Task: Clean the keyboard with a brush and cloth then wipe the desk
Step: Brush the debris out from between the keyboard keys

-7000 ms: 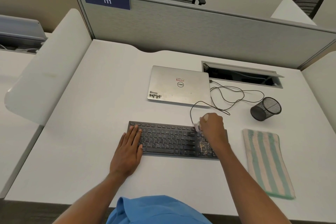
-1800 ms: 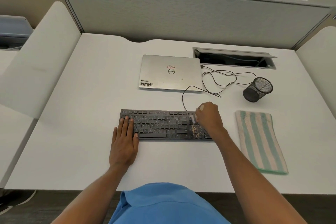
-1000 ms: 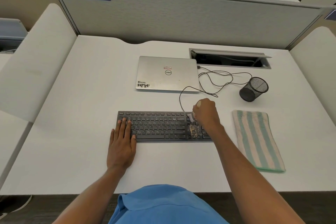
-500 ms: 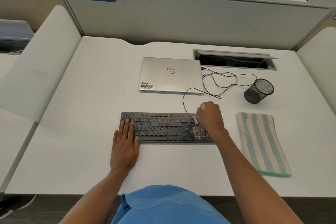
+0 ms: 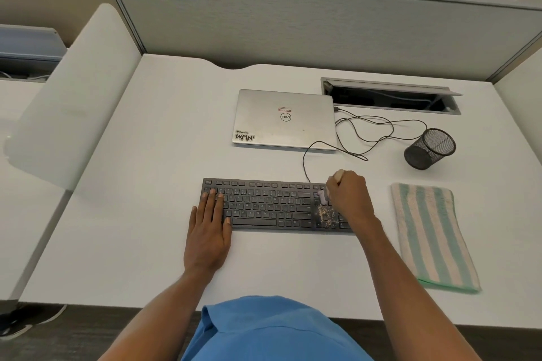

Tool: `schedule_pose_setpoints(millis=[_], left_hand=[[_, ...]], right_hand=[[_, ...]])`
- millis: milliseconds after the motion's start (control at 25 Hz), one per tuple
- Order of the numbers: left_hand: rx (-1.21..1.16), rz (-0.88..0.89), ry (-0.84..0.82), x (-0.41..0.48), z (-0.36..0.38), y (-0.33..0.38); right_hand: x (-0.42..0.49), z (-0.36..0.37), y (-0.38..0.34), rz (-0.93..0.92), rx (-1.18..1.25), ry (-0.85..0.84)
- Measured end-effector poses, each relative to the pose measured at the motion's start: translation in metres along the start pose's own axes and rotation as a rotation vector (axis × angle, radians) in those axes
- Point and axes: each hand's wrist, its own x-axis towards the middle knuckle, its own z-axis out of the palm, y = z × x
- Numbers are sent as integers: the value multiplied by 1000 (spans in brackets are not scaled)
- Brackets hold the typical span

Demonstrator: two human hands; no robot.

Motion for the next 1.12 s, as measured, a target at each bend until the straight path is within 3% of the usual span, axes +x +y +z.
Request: schedule_pose_setpoints(millis=[160, 400, 600, 840, 1120], left_hand=[[3, 0, -5, 1, 0, 0], [2, -2, -1, 0, 0, 0], [9, -1, -7, 1, -1, 0], [6, -2, -5, 1, -2, 0], [12, -4, -7, 0, -2, 0]], right_hand=[[0, -3, 6, -57, 134, 71], [-3, 8, 14, -65, 46, -12], [2, 1, 10, -17, 120, 86], [7, 2, 18, -2, 1, 14], [1, 5, 21, -9, 81, 12]])
